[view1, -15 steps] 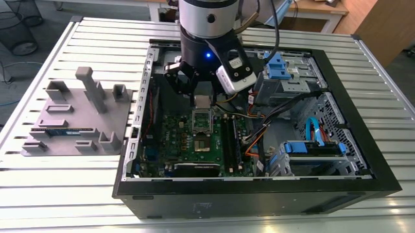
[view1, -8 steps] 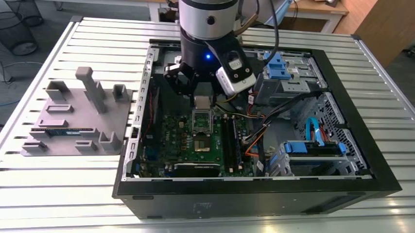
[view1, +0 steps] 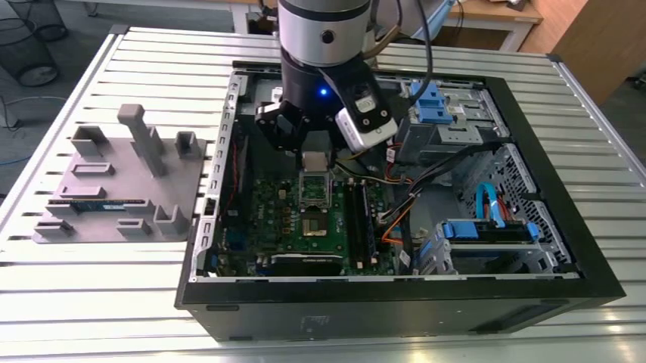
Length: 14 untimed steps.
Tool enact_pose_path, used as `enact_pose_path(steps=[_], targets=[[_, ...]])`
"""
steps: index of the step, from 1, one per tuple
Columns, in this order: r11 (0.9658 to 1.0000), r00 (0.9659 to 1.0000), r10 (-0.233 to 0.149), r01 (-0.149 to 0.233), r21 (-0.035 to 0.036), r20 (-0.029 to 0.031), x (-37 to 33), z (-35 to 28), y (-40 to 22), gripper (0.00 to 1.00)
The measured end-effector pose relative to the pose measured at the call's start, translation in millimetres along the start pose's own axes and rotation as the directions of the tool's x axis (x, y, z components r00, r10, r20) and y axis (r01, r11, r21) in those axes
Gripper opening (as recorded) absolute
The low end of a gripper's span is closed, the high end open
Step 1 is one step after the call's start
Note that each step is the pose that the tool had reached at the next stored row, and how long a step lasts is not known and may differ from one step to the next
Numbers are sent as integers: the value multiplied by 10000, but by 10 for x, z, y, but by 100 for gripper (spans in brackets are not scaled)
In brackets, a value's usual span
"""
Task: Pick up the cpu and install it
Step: 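Place the cpu into insertion slot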
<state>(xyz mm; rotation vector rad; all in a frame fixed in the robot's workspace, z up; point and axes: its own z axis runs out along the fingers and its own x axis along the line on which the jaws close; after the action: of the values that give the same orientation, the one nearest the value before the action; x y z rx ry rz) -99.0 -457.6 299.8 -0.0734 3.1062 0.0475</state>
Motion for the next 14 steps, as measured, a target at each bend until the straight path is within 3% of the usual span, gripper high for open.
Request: enact_pose_path(steps=[14], targets=[[10000,10000,1,-1,0,1,5,113,-5,47]])
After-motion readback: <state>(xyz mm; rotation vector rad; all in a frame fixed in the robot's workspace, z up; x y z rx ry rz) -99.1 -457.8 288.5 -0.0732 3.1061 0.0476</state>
